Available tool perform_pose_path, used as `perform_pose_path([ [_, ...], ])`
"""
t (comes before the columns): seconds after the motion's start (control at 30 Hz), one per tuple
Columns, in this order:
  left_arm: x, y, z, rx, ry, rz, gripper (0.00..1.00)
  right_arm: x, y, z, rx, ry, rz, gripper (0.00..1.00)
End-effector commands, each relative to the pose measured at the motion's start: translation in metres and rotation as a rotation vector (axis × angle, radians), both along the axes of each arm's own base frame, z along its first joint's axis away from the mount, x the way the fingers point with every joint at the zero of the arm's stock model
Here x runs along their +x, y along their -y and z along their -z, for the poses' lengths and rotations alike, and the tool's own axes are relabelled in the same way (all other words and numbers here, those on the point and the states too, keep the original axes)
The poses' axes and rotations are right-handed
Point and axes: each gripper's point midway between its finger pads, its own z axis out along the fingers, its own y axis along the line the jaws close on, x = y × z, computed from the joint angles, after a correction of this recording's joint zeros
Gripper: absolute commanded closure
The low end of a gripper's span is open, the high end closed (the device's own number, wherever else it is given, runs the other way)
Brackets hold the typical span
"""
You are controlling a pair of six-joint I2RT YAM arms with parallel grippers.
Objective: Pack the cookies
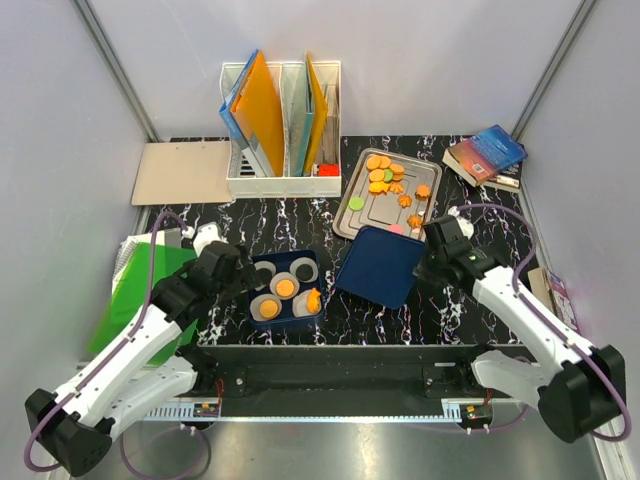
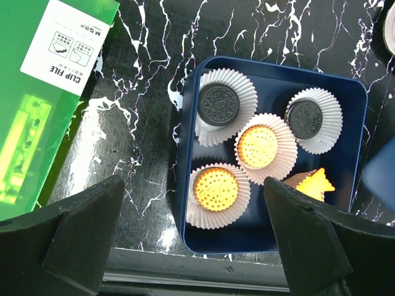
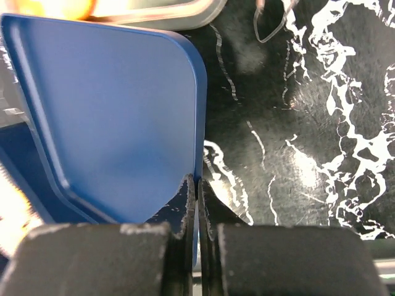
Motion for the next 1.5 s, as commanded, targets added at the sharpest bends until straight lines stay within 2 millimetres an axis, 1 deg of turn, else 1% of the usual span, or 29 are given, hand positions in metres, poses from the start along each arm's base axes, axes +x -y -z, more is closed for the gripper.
perform_pose_path([
  [0.0,0.017,0.011,-0.032,-0.050,0.088,0.008,0.01,0.001,-0.006,-0.046,0.043,0.099,-0.045,1.00],
  [0.1,0.023,0.018,-0.045,-0.074,0.121,0.037,0.01,0.001,-0.015,-0.062,0.088,0.131,-0.082,1.00],
  [0.13,0.024,0.025,-0.049,-0.102,0.129,0.066,0.01,-0.001,-0.021,-0.065,0.121,0.130,-0.108,1.00],
  [0.2,0.030,0.042,-0.066,-0.165,0.194,0.133,0.01,0.001,-0.032,-0.074,0.167,0.155,-0.145,1.00],
  [0.23,0.027,0.056,-0.070,-0.218,0.200,0.198,0.01,-0.002,-0.040,-0.077,0.203,0.155,-0.176,1.00],
  [0.27,0.032,0.067,-0.088,-0.279,0.276,0.237,0.01,0.000,-0.044,-0.080,0.222,0.168,-0.189,1.00],
  [0.3,0.032,0.074,-0.095,-0.309,0.307,0.274,0.01,-0.001,-0.047,-0.083,0.234,0.174,-0.206,1.00],
  [0.33,0.028,0.085,-0.097,-0.351,0.316,0.327,0.01,-0.002,-0.051,-0.084,0.247,0.171,-0.222,1.00],
  [0.37,0.032,0.092,-0.112,-0.391,0.380,0.353,0.01,-0.002,-0.053,-0.086,0.252,0.179,-0.234,1.00],
  [0.4,0.032,0.097,-0.113,-0.406,0.391,0.380,0.01,-0.002,-0.056,-0.088,0.258,0.182,-0.247,1.00],
  [0.43,0.031,0.106,-0.123,-0.446,0.423,0.429,0.01,-0.003,-0.058,-0.090,0.264,0.184,-0.261,1.00],
  [0.5,0.030,0.118,-0.125,-0.470,0.419,0.483,0.01,-0.004,-0.062,-0.096,0.282,0.201,-0.283,1.00],
  [0.53,0.029,0.126,-0.129,-0.499,0.426,0.524,0.01,-0.005,-0.066,-0.098,0.297,0.201,-0.300,1.00],
  [0.6,0.028,0.137,-0.127,-0.533,0.412,0.563,0.01,-0.006,-0.070,-0.105,0.311,0.211,-0.321,1.00],
  [0.63,0.026,0.144,-0.134,-0.570,0.431,0.603,0.01,-0.007,-0.073,-0.107,0.316,0.215,-0.336,1.00],
  [0.7,0.025,0.153,-0.132,-0.606,0.413,0.630,0.01,-0.007,-0.075,-0.112,0.320,0.222,-0.347,1.00],
  [0.73,0.025,0.156,-0.136,-0.622,0.425,0.645,0.01,-0.008,-0.077,-0.114,0.324,0.225,-0.355,1.00],
  [0.8,0.026,0.162,-0.127,-0.632,0.385,0.656,0.01,-0.008,-0.082,-0.120,0.340,0.236,-0.371,1.00],
  [0.83,0.029,0.165,-0.131,-0.644,0.404,0.666,0.01,-0.010,-0.085,-0.122,0.354,0.233,-0.392,1.00],
  [0.9,0.028,0.171,-0.122,-0.659,0.373,0.684,0.01,-0.011,-0.091,-0.127,0.362,0.234,-0.409,1.00],
  [0.93,0.029,0.174,-0.124,-0.674,0.384,0.694,0.01,-0.012,-0.092,-0.128,0.362,0.237,-0.416,1.00],
  [1.0,0.028,0.178,-0.119,-0.696,0.369,0.702,0.01,-0.012,-0.095,-0.131,0.365,0.239,-0.429,1.00],
  [1.13,0.028,0.182,-0.119,-0.722,0.380,0.722,0.01,-0.016,-0.104,-0.137,0.380,0.243,-0.461,1.00],
  [1.23,0.025,0.185,-0.119,-0.742,0.380,0.747,0.07,-0.017,-0.109,-0.139,0.387,0.243,-0.480,1.00],
  [1.27,0.024,0.186,-0.120,-0.750,0.380,0.753,0.16,-0.017,-0.111,-0.140,0.389,0.245,-0.485,1.00],
  [1.3,0.022,0.187,-0.117,-0.756,0.373,0.762,0.20,-0.018,-0.112,-0.140,0.391,0.240,-0.486,1.00],
  [1.33,0.021,0.187,-0.119,-0.761,0.381,0.767,0.23,-0.017,-0.112,-0.140,0.390,0.244,-0.487,1.00],
  [1.37,0.019,0.187,-0.120,-0.762,0.386,0.774,0.30,-0.018,-0.112,-0.139,0.390,0.240,-0.489,1.00],
  [1.47,0.016,0.184,-0.122,-0.759,0.401,0.780,0.42,-0.019,-0.112,-0.139,0.389,0.243,-0.489,1.00],
])
